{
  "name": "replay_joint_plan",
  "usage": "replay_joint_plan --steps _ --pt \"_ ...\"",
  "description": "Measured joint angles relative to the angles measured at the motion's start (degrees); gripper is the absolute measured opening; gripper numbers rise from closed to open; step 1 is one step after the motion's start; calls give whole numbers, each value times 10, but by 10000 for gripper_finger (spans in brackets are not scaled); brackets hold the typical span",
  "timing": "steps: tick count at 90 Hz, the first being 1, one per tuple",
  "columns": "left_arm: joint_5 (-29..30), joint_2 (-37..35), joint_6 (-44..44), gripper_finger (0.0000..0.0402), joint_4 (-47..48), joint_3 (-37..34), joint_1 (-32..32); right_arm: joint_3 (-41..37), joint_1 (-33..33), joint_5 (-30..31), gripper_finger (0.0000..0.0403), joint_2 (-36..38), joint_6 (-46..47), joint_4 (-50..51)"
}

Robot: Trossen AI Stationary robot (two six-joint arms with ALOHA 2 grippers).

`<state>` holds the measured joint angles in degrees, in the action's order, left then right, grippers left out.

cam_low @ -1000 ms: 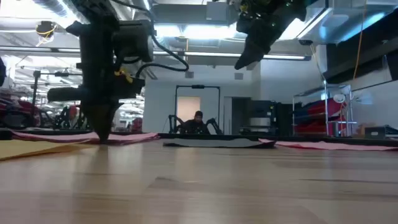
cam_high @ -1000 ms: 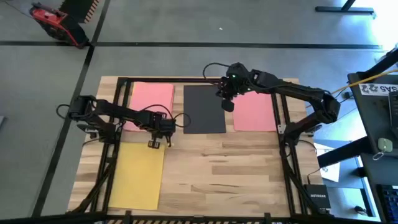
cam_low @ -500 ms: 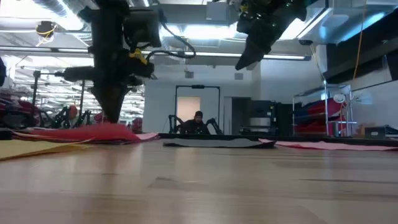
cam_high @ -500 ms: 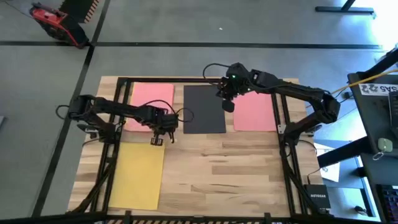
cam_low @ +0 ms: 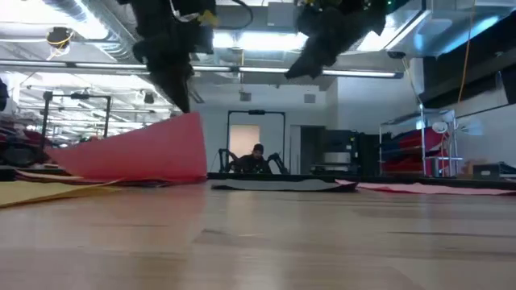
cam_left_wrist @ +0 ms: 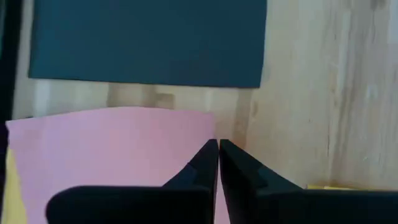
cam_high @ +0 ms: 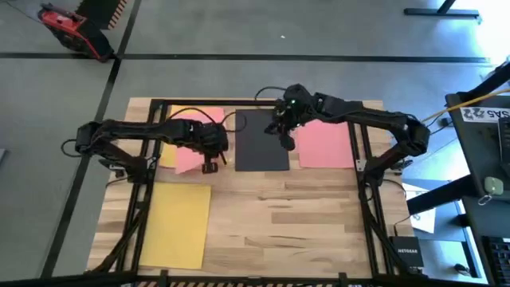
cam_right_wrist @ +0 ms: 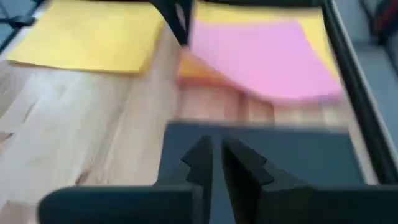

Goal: Organize paper
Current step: Stack the pink paper on top of the other pink paper

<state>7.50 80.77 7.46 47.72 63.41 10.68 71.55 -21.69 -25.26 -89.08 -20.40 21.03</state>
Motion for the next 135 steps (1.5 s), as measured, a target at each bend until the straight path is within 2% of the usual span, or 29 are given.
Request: replay_joint_plan --steps 19,49,75,92,105,119,126,135 --pt "-13 0 0 0 7 11 14 0 50 7 85 -58 -26 -116" --pt "-14 -13 -15 0 31 23 35 0 89 46 110 -165 -72 -112" --pt "-32 -117 -114 0 -51 4 58 0 149 168 129 -207 -68 -160" --pt "-36 -180 -149 0 -96 -22 63 1 176 216 129 -217 -35 -201" --pt "-61 -229 -171 0 -136 -52 63 1 192 240 129 -238 -4 -228" --pt "-97 -276 -192 0 -154 -83 67 35 212 286 128 -273 19 -229" --pt "-104 -297 -194 0 -157 -92 67 64 215 291 128 -297 40 -219" --pt "-106 -316 -193 0 -156 -93 67 107 218 331 128 -328 55 -188"
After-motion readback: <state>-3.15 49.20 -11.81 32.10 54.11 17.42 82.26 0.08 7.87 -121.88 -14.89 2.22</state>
